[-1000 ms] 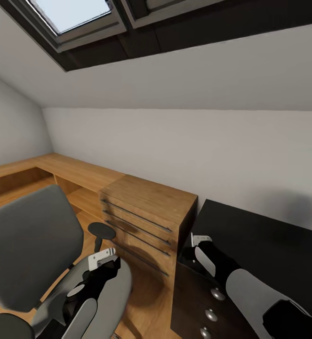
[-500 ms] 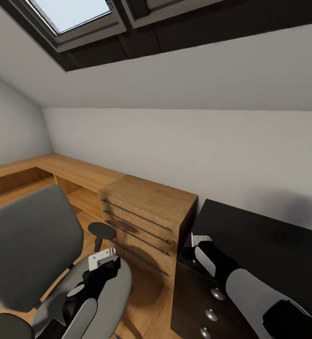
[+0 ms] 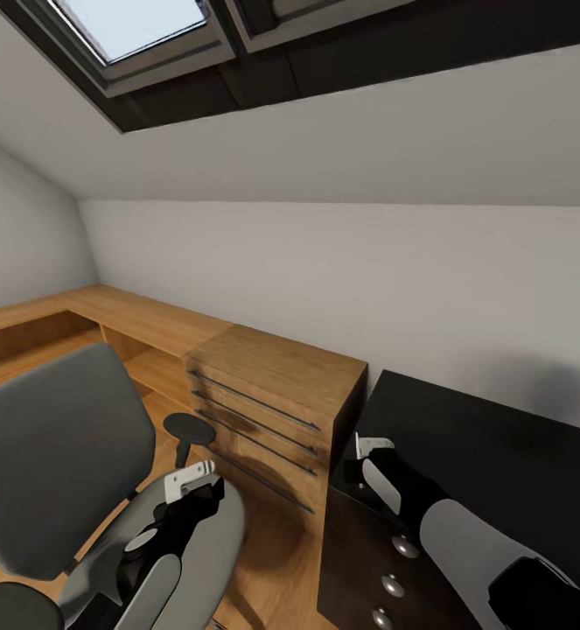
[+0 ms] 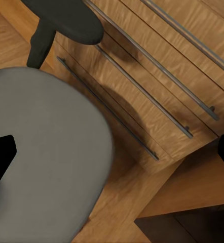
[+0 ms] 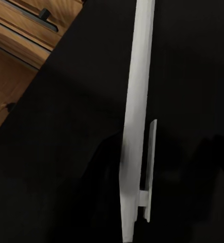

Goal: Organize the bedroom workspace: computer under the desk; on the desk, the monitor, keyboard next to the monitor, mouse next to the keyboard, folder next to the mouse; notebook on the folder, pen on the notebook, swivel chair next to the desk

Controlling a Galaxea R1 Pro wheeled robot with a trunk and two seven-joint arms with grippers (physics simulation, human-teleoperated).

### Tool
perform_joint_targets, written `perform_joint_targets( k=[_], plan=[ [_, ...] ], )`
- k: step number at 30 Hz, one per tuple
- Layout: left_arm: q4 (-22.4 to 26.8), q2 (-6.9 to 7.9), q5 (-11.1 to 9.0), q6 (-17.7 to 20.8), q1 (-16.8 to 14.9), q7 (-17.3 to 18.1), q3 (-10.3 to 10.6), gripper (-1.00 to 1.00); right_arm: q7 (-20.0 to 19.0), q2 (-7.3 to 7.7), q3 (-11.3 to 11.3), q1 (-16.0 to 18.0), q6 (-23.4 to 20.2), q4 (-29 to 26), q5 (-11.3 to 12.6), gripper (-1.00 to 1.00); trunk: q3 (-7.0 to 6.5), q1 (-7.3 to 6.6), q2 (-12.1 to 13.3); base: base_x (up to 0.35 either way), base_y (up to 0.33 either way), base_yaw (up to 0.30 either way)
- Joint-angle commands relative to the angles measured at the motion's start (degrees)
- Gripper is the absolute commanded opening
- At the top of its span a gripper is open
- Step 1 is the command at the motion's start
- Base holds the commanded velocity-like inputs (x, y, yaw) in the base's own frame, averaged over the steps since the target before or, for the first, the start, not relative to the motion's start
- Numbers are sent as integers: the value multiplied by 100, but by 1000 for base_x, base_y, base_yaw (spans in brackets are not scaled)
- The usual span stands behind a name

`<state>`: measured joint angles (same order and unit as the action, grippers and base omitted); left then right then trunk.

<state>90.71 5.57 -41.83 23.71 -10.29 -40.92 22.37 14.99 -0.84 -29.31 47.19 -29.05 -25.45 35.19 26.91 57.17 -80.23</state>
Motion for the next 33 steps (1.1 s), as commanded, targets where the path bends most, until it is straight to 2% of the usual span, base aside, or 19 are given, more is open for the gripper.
perform_joint_targets(
  k=[1,10,19,33],
  plan=[
    [8,5,-36,11,-8,-48,11,100,39,8,-28,0,5,35,225,-100,8,1,-3,0,0,0],
    [8,5,-36,11,-4,-48,8,100,40,13,-30,0,2,29,231,-100,8,1,-3,0,0,0],
    [0,5,-36,11,-2,-48,21,100,26,13,-22,0,-233,-16,242,-100,8,1,-3,0,0,0],
    [0,5,-39,13,-5,-48,30,100,25,13,-22,0,-241,-102,238,-100,8,1,-3,0,0,0]
  ],
)
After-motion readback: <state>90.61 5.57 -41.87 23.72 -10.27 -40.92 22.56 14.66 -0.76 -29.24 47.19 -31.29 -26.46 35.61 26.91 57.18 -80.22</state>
